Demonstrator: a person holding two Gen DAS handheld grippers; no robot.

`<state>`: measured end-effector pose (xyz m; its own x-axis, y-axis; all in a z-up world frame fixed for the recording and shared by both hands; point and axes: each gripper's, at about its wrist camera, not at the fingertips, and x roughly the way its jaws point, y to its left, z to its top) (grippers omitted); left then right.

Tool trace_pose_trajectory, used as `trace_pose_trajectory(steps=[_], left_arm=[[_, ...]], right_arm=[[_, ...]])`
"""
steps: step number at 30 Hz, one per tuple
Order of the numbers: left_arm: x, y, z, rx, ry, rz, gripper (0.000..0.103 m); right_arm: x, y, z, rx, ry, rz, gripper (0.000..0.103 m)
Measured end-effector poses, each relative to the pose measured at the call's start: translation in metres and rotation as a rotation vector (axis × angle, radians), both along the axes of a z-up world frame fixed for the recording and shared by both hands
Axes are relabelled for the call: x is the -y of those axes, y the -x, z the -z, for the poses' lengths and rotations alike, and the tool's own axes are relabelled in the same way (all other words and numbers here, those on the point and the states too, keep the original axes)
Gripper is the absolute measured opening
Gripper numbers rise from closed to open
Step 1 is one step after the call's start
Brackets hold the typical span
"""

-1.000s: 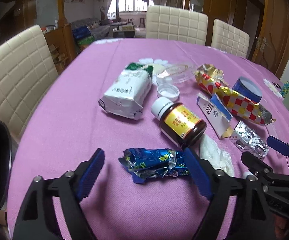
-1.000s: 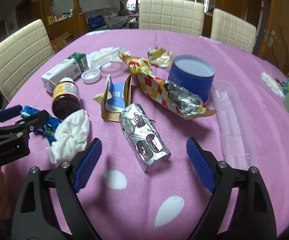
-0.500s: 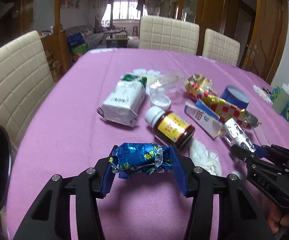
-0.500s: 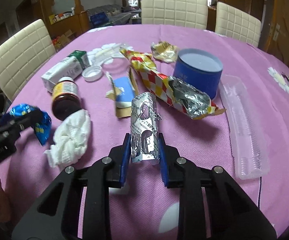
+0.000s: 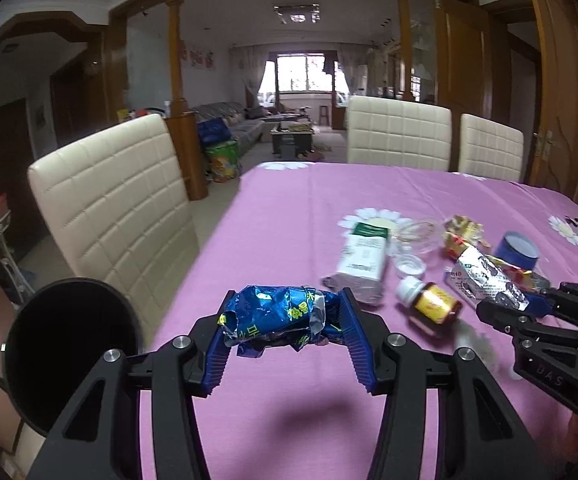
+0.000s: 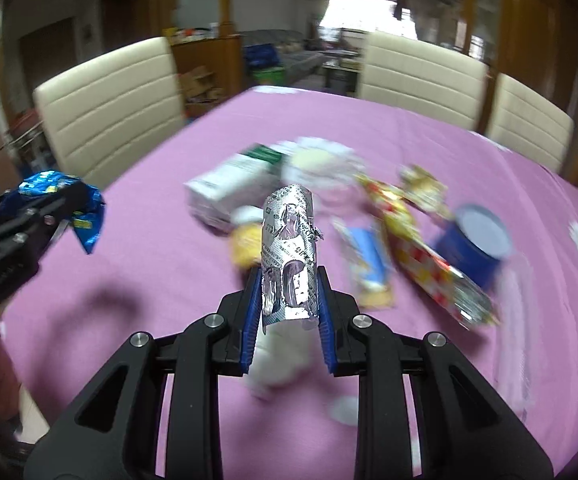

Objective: Collect trash
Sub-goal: 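Drop the blue wrapper into the black bin with the left tool while the right tool drops the foil wrapper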

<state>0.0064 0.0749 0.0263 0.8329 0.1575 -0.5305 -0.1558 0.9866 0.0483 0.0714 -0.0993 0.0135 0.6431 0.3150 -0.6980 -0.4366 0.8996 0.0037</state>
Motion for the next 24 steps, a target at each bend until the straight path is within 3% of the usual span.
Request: trace_pose_trajectory(steps=[9,17,19,21,24], left_arm=[[-0.101,0.021,0.005,-0.009,-0.028,-0.243,0.049],[-0.175,0.045,0.016,-0.043,-0.013,-0.405,0.052],[-0.185,0.050,0.020,-0.051,0.001,-0.412,0.057],[-0.196,0.054,0.023,-0.057,0.020,-0.416,0.076],[-0.203,0.066,0.022,-0.039,0.023,-0.457,0.086]], right_arm=[[-0.116,0.003,-0.007,-0.019,0.028,-0.293,0.027],[-0.192,0.009,-0.005,-0.023,0.042,-0.427,0.027],[-0.207,0.013,-0.004,-0.024,0.048,-0.451,0.027],[-0.222,0.018,-0.005,-0.022,0.051,-0.476,0.027],[-0.227,0.022,-0.005,-0.025,0.050,-0.497,0.027]])
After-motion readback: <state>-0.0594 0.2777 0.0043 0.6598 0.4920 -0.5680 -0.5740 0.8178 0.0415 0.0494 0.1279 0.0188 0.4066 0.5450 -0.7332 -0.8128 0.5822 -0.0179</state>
